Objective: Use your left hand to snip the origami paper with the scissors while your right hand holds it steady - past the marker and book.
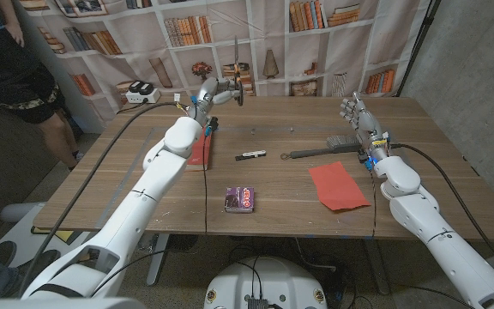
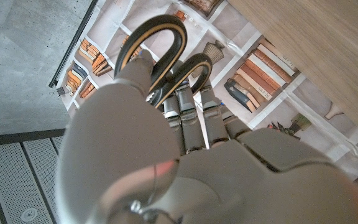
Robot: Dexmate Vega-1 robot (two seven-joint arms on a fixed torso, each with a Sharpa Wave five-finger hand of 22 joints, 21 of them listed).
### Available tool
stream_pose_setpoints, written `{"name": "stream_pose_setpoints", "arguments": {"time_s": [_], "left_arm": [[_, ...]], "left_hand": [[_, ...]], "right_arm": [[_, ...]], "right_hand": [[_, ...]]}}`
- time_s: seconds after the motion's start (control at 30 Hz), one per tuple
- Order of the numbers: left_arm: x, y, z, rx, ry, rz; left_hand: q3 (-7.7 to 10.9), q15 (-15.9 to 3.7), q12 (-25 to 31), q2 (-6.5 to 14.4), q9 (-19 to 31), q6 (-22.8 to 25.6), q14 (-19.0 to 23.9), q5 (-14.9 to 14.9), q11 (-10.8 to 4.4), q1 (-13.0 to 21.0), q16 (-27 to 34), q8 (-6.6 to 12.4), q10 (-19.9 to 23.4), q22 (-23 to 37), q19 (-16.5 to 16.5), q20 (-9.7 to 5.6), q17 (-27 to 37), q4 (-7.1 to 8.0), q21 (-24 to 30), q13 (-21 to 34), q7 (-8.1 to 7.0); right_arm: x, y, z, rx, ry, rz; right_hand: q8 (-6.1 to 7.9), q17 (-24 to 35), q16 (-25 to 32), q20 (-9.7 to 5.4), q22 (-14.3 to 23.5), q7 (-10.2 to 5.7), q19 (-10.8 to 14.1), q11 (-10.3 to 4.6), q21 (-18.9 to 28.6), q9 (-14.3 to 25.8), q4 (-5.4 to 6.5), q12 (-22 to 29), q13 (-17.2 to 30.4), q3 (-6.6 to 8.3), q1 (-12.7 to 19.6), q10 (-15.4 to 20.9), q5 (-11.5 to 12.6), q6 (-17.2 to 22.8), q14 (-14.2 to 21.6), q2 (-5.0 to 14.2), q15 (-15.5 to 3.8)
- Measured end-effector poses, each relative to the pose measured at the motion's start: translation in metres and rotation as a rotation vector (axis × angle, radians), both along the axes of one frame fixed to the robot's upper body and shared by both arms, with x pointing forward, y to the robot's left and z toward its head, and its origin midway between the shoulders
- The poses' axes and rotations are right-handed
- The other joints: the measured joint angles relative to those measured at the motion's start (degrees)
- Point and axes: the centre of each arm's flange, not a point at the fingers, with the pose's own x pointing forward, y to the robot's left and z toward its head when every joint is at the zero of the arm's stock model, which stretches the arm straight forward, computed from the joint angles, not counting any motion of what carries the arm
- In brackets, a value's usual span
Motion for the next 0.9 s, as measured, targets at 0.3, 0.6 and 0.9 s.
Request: {"name": "stream_pose_setpoints", "arguments": {"time_s": [0.3,0.6,0.9], "left_arm": [[-0.004,0.004,0.008,0.063,0.016,0.005],[-0.010,0.006,0.015,0.121,0.036,0.008],[-0.003,0.003,0.021,0.191,0.109,-0.048]], "left_hand": [[0.03,-0.28,0.5,-0.2,0.2,0.2,0.3,0.0,-0.10,-0.2,-0.1,0.00,-0.1,0.0,-0.2,1.66,0.0,-0.03,-0.2,1.2,-0.40],[0.27,-0.30,1.0,-0.2,0.2,0.1,0.3,0.0,-0.11,-0.2,-0.2,0.14,-0.1,0.0,-0.2,2.08,0.3,-0.27,-0.2,2.2,-0.72],[-0.08,-0.38,2.3,-0.3,1.2,-0.2,0.4,0.0,-0.28,-0.3,0.2,0.25,-0.3,0.0,-0.9,2.99,0.8,0.09,-0.4,3.8,-1.22]], "right_arm": [[-0.008,0.001,0.001,-0.009,-0.014,-0.016],[-0.013,0.001,0.000,-0.012,-0.015,-0.029],[-0.018,0.003,-0.002,-0.012,-0.012,-0.036]], "right_hand": [[0.00,0.0,0.0,0.00,0.0,0.21,0.0,0.00,0.0,0.0,0.00,0.0,0.0,0.00,0.0,0.0,0.0,0.2,0.0,0.00,0.00],[0.00,0.0,0.0,0.00,0.0,0.21,0.0,0.00,0.0,0.0,0.00,0.0,0.0,0.00,0.0,0.0,0.0,0.2,0.0,0.00,0.00],[0.00,0.0,0.0,0.00,0.0,0.21,0.0,0.00,0.0,0.0,0.01,0.0,0.0,0.00,0.0,0.0,0.0,0.2,0.0,0.00,0.00]]}}
